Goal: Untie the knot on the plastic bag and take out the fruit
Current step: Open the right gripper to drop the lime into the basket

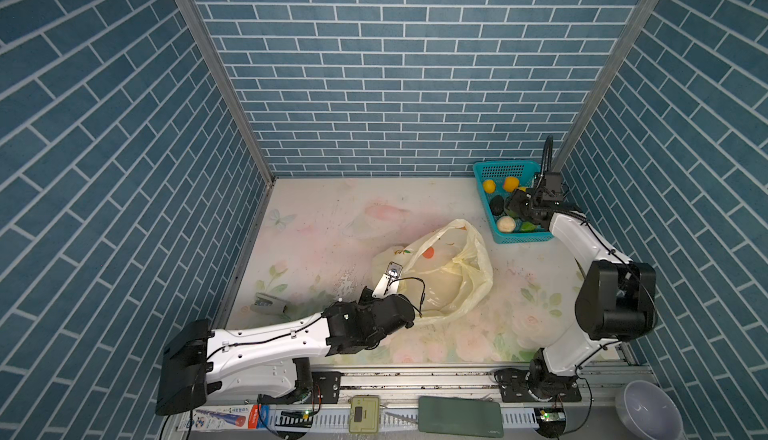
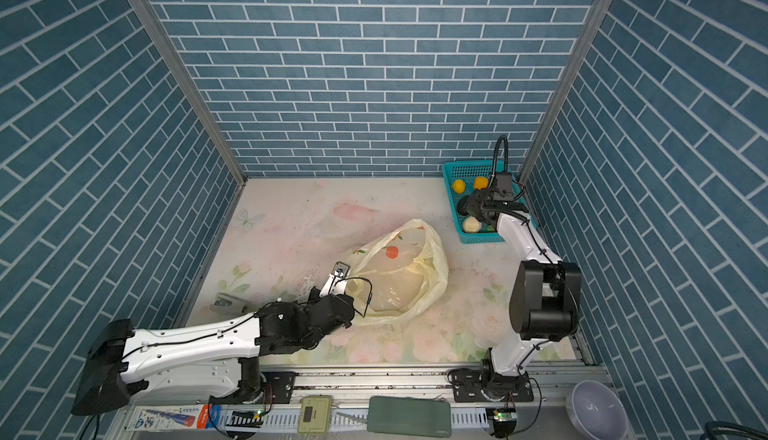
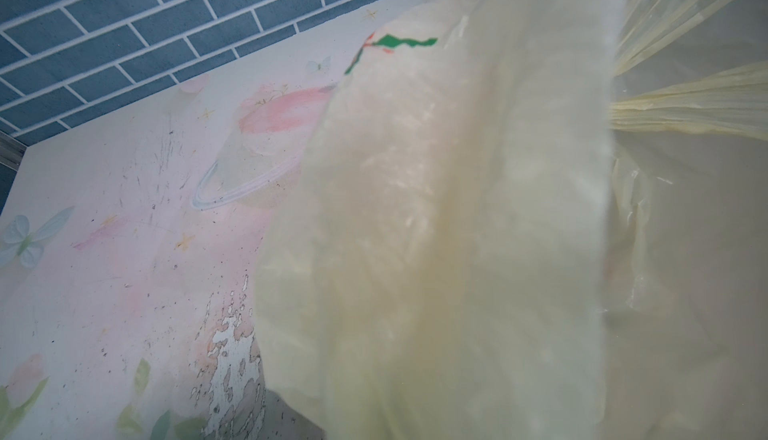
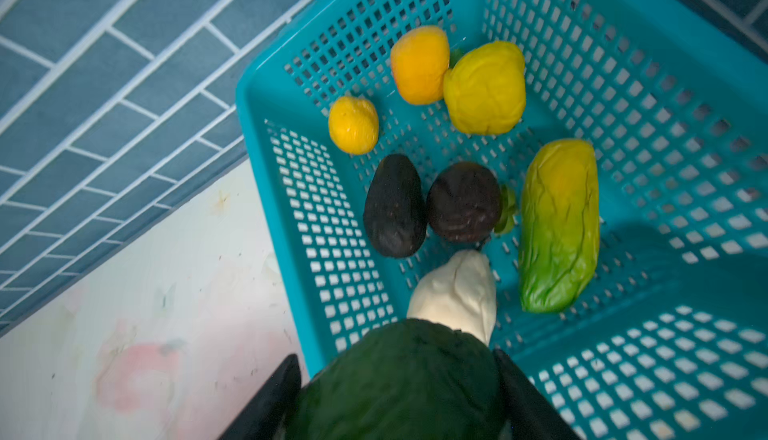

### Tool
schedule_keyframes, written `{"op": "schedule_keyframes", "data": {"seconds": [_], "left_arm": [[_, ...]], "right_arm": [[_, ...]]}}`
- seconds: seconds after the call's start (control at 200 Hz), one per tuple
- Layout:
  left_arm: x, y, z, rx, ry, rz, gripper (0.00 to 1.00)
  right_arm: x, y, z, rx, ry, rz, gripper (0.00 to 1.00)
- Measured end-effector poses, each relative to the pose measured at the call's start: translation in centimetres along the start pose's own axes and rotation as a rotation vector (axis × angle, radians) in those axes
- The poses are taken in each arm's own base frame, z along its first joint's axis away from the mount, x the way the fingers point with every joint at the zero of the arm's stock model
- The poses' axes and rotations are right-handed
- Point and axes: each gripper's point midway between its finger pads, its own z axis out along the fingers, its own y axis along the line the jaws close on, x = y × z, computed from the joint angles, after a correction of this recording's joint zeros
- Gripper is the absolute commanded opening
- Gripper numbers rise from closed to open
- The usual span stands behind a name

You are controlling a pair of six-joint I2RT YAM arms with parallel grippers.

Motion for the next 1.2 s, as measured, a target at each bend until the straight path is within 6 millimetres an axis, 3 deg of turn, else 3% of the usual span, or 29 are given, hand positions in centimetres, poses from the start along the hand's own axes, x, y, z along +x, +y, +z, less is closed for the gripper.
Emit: {"op": "schedule_keyframes", "data": {"seconds": [0.165, 0.415, 0.96, 1.015, 1.2], "left_arm": [[0.0, 0.1, -0.1, 0.002, -0.002, -0.003, 0.0], [0.2, 0.2, -0.1, -0.001, 0.005, -0.007, 0.0], [0.2, 0.2, -0.1, -0.001, 0.005, -0.009, 0.0], [0.2, 0.2, -0.1, -0.001, 0.005, -0.009, 0.0], [0.2, 0.2, -0.1, -0.001, 0.005, -0.01, 0.0]], "right_arm": [[-2.8, -0.6, 3.8, 0.009, -0.028, 0.017, 0.52], [-3.8, -1.4, 7.6, 0.035, -0.024, 0.025, 0.7], [-3.7, -1.8, 7.8, 0.058, -0.02, -0.002, 0.8], [-3.6, -1.8, 7.8, 0.06, -0.016, -0.004, 0.87], [-3.5, -2.0, 7.7, 0.065, -0.01, -0.014, 0.89]]}}
